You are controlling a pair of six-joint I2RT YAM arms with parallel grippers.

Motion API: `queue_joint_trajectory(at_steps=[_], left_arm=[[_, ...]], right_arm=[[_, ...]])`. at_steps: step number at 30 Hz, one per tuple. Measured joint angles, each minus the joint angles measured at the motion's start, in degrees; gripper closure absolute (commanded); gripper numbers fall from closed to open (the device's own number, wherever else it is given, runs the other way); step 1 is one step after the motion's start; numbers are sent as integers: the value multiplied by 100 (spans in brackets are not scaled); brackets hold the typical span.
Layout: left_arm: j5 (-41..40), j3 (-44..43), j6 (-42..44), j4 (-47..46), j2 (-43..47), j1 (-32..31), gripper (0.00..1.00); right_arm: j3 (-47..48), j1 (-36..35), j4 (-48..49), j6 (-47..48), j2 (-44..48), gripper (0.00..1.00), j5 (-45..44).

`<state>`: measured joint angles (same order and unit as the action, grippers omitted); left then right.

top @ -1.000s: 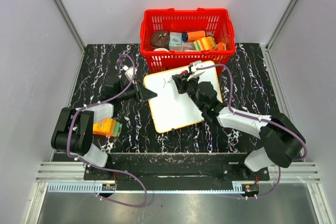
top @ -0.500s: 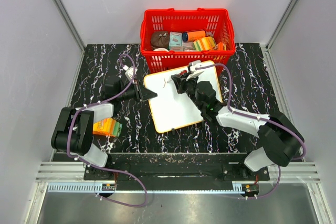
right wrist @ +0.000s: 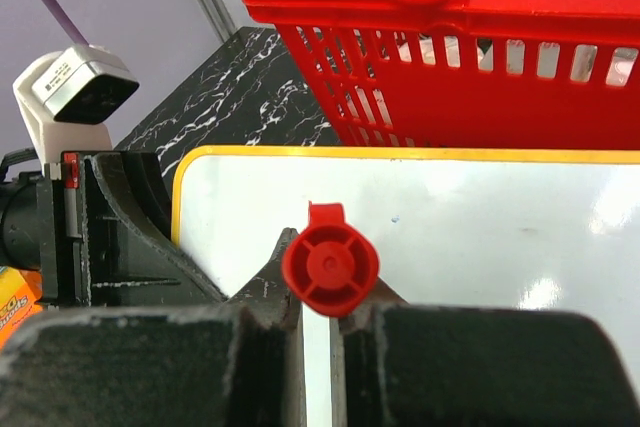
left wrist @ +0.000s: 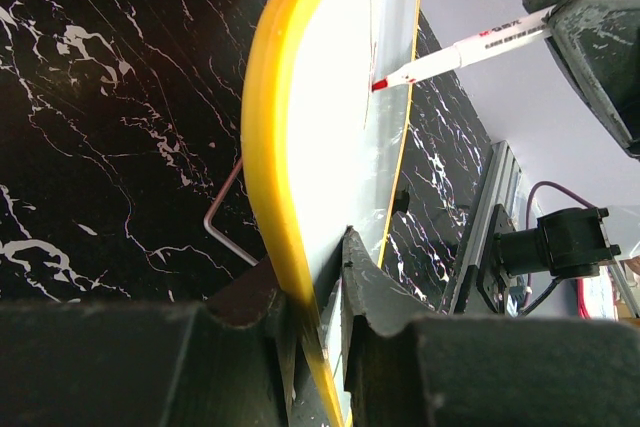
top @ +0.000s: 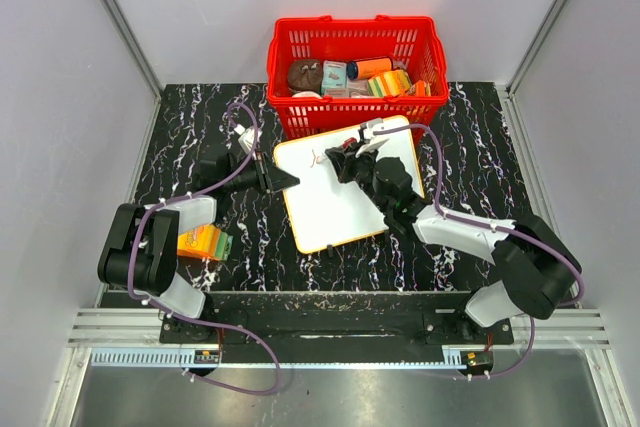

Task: Write a sentence on the whiteboard
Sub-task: Write on the whiteboard with the whiteboard.

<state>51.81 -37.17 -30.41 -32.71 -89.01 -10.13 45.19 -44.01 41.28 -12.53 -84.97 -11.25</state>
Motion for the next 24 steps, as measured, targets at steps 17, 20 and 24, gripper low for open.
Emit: queue_joint_trajectory(at_steps=[17,20,24], left_arm=[[-15,0,42,13,0,0,100],[-20,0,44,17,0,-2,100],[-20,-13,55,26,0,-7,100]], right_arm=[[-120,-37,-122,-68,111,100,-227],[-42,-50,-216,-59,111,100,-337],[26,-50,-273,-35,111,100,-463]])
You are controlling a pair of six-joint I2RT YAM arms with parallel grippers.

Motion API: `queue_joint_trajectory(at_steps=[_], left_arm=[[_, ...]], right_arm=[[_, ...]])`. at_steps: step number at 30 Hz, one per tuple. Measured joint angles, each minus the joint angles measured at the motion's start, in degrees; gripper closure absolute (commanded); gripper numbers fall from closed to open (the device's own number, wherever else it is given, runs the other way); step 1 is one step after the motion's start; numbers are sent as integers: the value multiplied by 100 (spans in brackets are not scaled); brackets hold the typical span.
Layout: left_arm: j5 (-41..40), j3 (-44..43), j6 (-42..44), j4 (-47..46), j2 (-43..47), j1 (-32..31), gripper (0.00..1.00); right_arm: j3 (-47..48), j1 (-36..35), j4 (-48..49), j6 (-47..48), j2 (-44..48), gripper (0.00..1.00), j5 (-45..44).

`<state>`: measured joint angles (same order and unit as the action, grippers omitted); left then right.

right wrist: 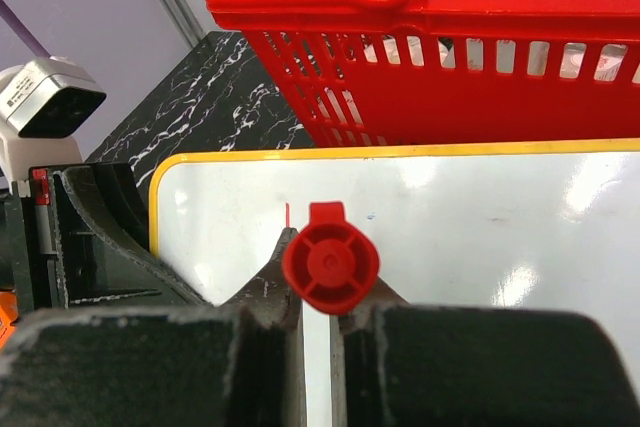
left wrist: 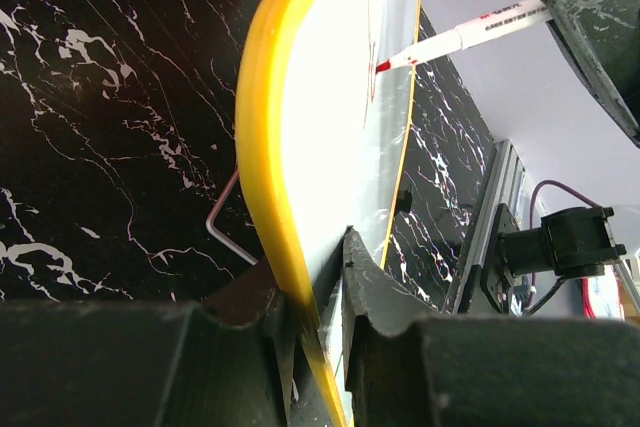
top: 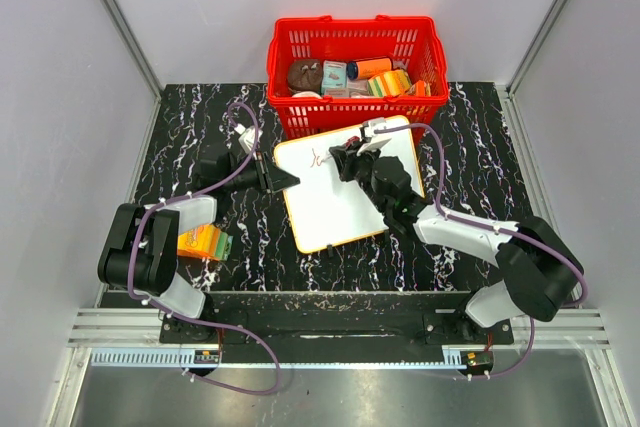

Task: Write a sentence on the whiteboard
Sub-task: Write on the whiteboard with the whiteboard.

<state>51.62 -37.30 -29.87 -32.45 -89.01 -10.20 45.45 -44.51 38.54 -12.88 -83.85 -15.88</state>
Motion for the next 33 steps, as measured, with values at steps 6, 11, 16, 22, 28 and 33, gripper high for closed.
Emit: queue_joint_trajectory(at_steps=[6,11,16,22,28,33], left_arm=[[0,-20,31,4,0,-22,100],[-4,-22,35,7,0,-35,100],[-4,-31,50,9,0,-44,100],[-4,-50,74,24,0,-59,100],[-2,-59,116,26,0,-66,100],[-2,-59,118,28,0,-68,100]], right_arm=[[87,0,-72,24,-4,100,-22],[131,0,-74,44,-33,100,-20],[219,0,-111,52,-66,100,-15],[225,0,-109,61,-66,100,0],[-114,0,160,59,170,100,33],[-225,0,334,103,402,100,15]])
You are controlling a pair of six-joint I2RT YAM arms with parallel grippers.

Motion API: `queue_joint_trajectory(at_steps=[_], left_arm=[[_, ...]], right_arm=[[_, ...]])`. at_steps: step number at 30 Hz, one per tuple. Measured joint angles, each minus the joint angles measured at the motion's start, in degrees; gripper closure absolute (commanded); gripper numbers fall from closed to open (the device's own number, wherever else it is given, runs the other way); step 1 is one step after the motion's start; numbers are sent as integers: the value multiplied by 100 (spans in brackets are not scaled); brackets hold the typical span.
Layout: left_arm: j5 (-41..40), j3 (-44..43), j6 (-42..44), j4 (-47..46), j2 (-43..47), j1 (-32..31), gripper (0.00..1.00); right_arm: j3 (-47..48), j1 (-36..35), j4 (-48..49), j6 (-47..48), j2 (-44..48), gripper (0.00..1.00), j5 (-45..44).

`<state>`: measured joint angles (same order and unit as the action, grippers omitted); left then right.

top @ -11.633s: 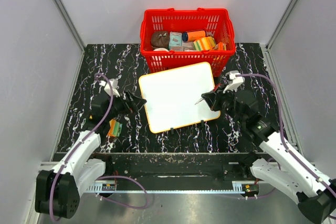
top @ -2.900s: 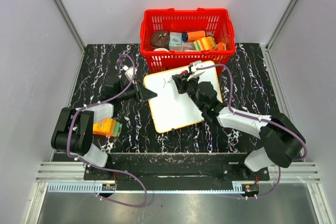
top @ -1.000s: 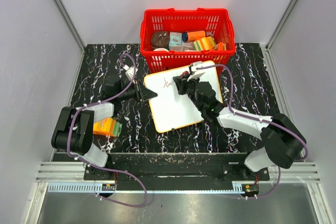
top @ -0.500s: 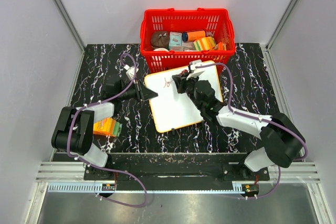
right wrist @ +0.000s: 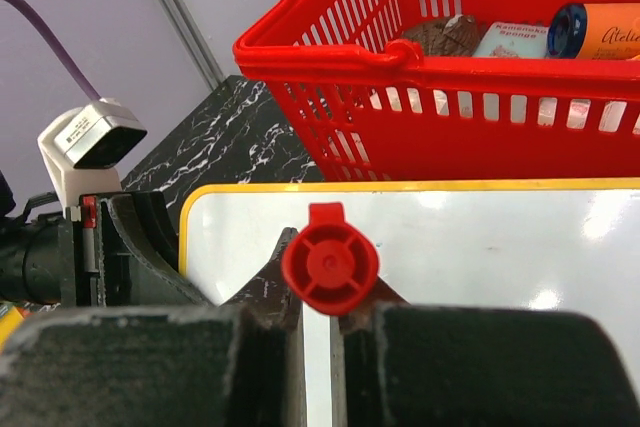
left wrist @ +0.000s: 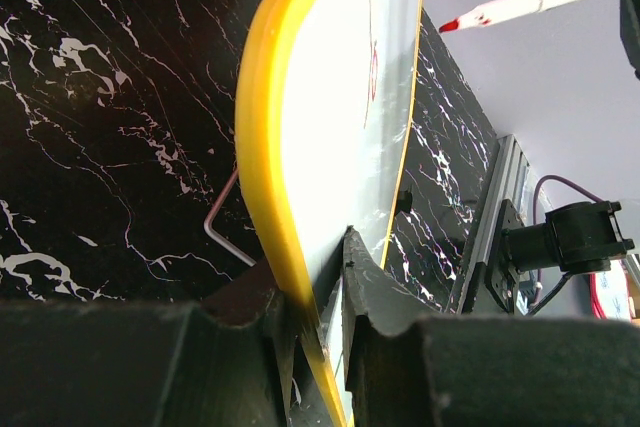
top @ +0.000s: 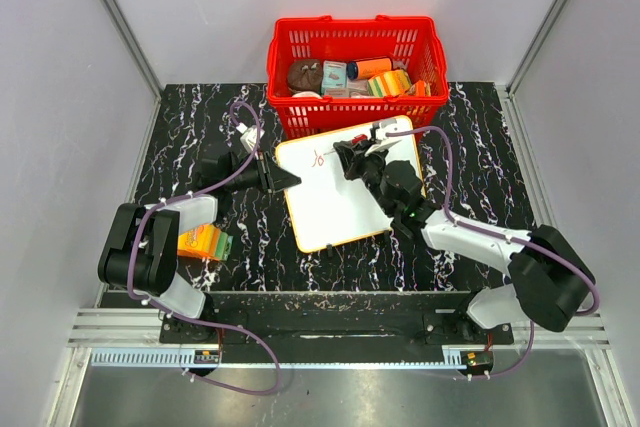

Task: Write a sentence on the whiteboard
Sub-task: Write on the whiteboard with the whiteboard.

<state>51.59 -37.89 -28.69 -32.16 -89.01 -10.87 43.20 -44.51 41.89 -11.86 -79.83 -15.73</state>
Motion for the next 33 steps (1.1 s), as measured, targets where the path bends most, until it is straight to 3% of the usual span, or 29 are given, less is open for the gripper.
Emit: queue_joint_trajectory(at_steps=[33], left_arm=[[-17,-39,55,114,0,-17,100]], right_arm=[[90,0,199,153,-431,100,-184]])
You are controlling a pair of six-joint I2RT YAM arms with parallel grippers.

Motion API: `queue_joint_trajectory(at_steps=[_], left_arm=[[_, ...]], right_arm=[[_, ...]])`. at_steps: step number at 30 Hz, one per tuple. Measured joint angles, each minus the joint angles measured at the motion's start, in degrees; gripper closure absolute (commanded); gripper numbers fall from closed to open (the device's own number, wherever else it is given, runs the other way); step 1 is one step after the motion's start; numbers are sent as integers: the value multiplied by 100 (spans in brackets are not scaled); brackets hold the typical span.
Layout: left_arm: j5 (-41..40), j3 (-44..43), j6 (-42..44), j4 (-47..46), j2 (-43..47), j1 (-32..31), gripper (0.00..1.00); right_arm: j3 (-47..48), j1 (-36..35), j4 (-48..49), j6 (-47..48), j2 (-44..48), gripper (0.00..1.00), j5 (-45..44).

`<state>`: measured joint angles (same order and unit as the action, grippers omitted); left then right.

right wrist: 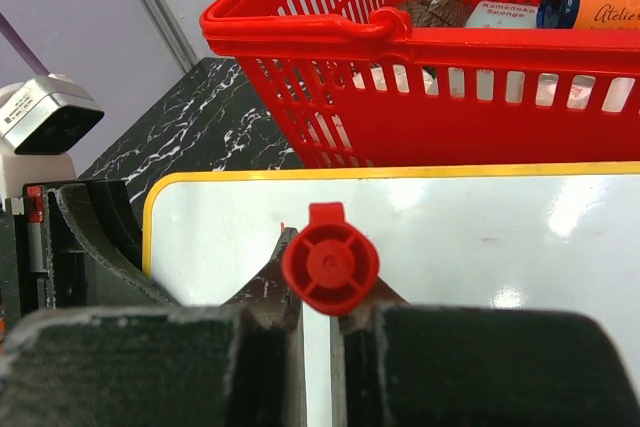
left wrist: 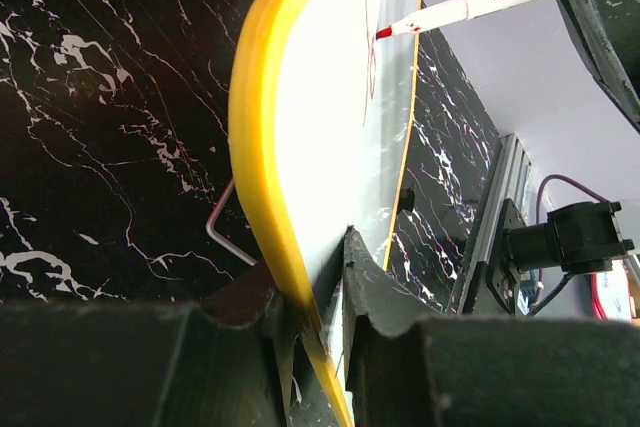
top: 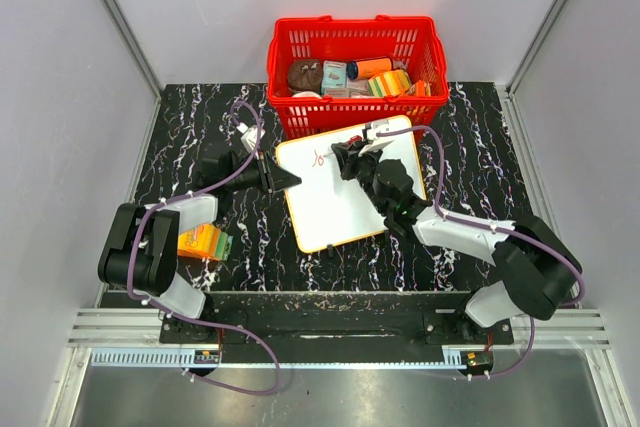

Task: Write a sentence on the whiteboard
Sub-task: Write on the whiteboard with the whiteboard.

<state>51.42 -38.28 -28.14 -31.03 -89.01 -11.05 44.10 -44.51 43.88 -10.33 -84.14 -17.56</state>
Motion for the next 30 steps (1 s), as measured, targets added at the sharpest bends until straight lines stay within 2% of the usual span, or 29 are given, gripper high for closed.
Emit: queue_joint_trajectory(at_steps=[30], left_arm=[[-46,-26,-2,94,0,-11,100]], right_arm=[[-402,0,17,-175,247,100,-142]])
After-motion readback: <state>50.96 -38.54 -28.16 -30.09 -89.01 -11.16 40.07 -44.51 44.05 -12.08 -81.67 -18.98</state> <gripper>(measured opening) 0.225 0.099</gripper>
